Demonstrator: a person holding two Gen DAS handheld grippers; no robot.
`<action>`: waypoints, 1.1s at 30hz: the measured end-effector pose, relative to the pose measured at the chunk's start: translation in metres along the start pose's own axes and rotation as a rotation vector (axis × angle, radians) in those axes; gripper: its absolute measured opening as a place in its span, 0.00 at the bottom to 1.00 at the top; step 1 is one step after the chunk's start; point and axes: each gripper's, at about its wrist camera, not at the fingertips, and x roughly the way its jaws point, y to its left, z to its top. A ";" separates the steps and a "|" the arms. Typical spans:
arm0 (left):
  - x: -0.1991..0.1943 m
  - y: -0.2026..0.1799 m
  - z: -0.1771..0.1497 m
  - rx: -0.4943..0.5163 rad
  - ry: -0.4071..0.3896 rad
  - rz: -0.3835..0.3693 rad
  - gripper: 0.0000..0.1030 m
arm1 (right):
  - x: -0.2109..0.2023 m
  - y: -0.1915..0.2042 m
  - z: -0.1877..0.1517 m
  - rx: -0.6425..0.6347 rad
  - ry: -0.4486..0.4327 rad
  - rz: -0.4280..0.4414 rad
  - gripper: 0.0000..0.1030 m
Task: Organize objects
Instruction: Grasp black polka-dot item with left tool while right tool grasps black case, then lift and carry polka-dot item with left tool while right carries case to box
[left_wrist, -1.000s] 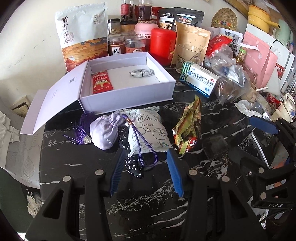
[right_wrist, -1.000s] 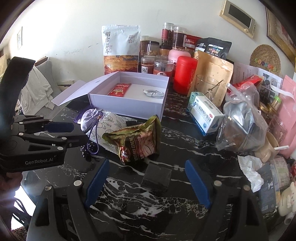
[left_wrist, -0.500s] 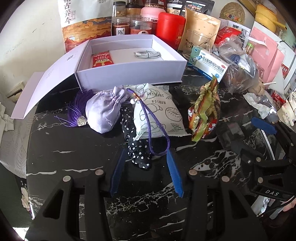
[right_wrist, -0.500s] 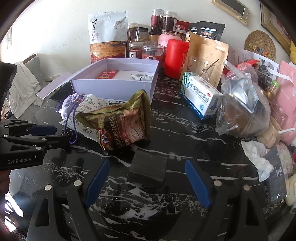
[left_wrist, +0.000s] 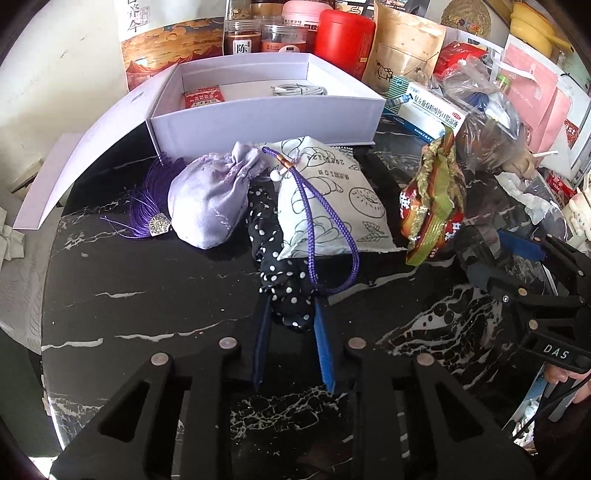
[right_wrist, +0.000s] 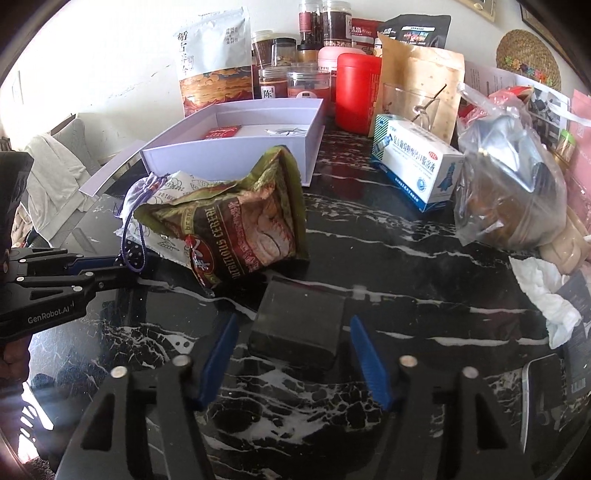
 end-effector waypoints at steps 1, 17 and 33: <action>0.000 0.000 0.001 0.003 -0.001 -0.001 0.15 | 0.000 0.000 -0.001 0.002 0.001 0.003 0.46; -0.028 0.000 -0.038 -0.030 0.037 -0.034 0.14 | -0.018 0.004 -0.022 -0.023 -0.001 0.024 0.42; -0.052 -0.003 -0.073 0.005 0.054 0.019 0.30 | -0.022 0.020 -0.043 -0.053 0.023 0.031 0.47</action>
